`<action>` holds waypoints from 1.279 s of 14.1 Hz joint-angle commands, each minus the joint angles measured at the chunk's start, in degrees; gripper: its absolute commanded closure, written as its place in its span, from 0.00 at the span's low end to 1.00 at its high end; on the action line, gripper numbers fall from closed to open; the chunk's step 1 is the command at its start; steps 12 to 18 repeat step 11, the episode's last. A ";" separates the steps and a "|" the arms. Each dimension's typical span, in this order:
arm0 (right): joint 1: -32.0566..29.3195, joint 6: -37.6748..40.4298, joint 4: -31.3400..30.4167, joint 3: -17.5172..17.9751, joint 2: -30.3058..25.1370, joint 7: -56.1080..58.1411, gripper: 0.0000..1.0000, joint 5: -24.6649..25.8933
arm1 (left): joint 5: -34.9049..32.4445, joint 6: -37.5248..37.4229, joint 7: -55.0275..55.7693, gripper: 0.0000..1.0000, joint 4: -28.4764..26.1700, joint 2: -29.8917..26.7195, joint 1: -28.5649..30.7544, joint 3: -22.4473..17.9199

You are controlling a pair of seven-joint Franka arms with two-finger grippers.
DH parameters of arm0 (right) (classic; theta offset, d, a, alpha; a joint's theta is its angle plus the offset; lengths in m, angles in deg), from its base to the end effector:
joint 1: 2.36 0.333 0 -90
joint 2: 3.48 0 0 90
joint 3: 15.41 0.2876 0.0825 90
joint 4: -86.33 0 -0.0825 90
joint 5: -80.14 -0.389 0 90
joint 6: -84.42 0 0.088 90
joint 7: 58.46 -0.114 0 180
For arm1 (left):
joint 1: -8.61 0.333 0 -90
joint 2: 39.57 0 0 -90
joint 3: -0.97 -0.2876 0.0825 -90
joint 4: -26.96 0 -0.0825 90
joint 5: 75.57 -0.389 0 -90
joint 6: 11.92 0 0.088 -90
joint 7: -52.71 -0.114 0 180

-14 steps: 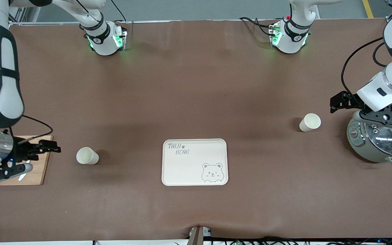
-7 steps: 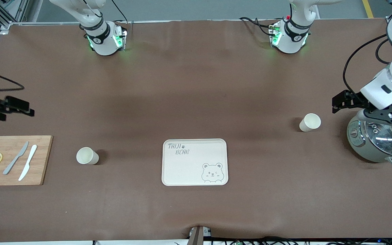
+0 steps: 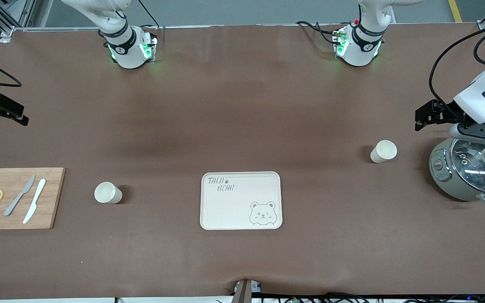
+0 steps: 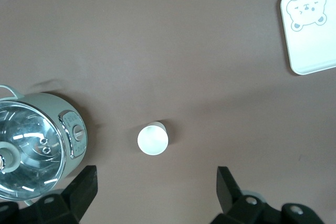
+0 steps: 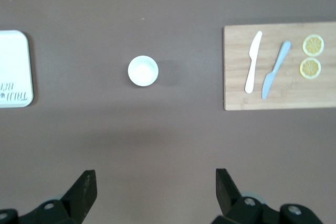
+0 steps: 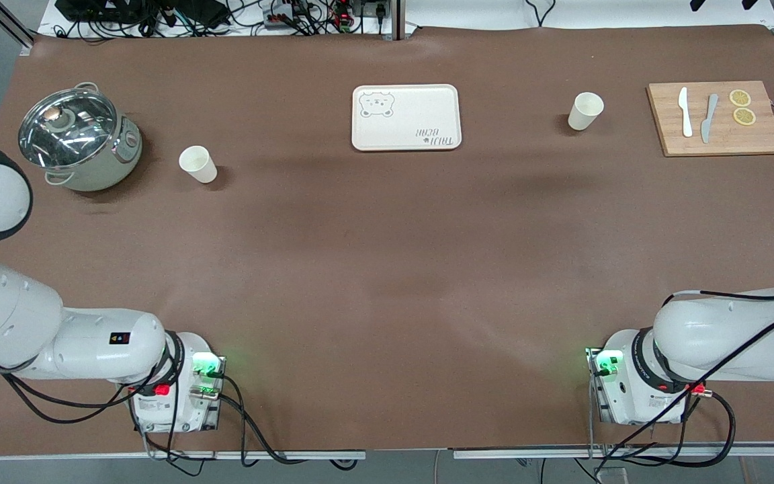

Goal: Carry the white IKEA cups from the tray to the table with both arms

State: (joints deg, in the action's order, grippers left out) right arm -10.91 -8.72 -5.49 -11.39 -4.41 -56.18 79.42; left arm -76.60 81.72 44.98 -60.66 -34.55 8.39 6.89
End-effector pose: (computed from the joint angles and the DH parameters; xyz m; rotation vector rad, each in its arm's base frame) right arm 0.5589 -0.0426 0.5879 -3.1313 0.0622 -0.0624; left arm 0.5867 -0.0588 0.5646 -3.1093 0.3790 -0.0279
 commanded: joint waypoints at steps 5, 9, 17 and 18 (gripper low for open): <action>-2.17 -2.04 -4.85 0.81 -3.99 -0.63 0.00 0.64 | 0.49 -1.44 4.31 0.00 1.31 -0.01 0.04 0.23; -2.17 -2.13 -4.94 0.72 -3.90 0.18 0.00 0.64 | 0.41 -1.88 4.31 0.00 1.31 -0.01 -0.31 0.23; -2.17 -1.96 -4.77 0.81 -3.90 -0.08 0.00 0.64 | 0.49 -1.97 4.40 0.00 1.31 -0.01 -0.40 0.23; -2.17 -1.96 -4.77 0.81 -3.90 -0.08 0.00 0.64 | 0.49 -1.97 4.40 0.00 1.31 -0.01 -0.40 0.23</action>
